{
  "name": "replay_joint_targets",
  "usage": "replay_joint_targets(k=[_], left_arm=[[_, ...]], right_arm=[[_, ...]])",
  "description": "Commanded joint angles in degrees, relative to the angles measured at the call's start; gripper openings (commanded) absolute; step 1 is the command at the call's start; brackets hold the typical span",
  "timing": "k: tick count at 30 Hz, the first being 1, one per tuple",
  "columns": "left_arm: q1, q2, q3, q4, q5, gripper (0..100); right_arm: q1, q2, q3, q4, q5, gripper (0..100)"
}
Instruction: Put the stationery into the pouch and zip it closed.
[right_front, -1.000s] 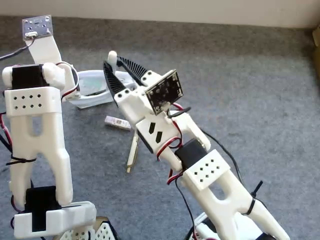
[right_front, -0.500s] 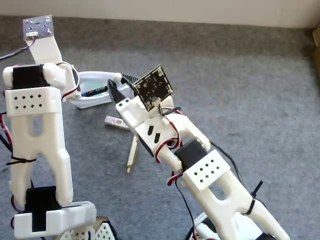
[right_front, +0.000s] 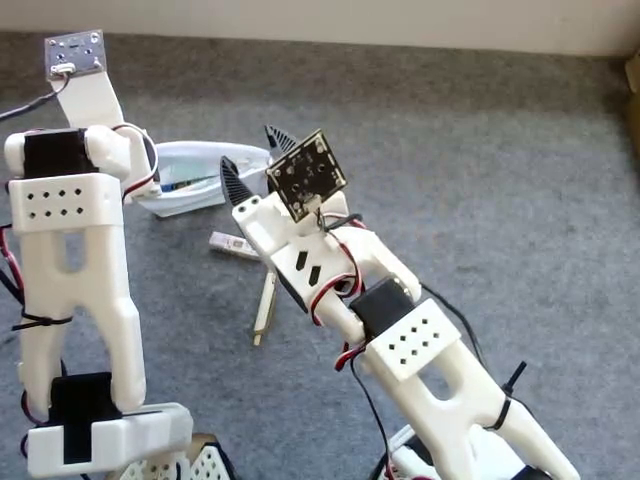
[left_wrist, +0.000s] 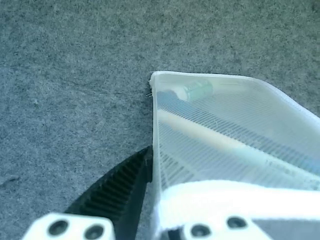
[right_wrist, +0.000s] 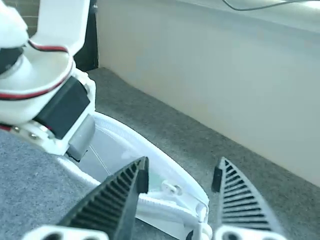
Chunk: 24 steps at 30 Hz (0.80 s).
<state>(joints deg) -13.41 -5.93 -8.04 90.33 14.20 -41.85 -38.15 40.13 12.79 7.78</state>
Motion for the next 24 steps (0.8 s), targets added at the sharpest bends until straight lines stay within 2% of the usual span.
replay_joint_targets(k=[1,8,12,18,24], left_arm=[[-0.04,0.04,0.48,-0.44,0.09,1],[-0.04,-0.4,2.59,-0.88,0.09,1],[-0.13,-0.4,2.59,-0.88,0.0,1],[-1.19,-0.48,2.33,-0.79,0.0,1],[-4.7,-0.57,0.92,-0.44,0.09,1]], right_arm=[[-0.13,-0.66,-3.3,0.22,0.7,16.4],[-0.13,-0.66,-3.74,0.57,0.7,7.4],[-0.22,-0.66,-5.85,5.67,0.79,0.9],[-0.13,-0.66,-9.89,12.35,0.7,0.5],[-0.13,-0.66,-9.98,12.7,0.7,0.5]])
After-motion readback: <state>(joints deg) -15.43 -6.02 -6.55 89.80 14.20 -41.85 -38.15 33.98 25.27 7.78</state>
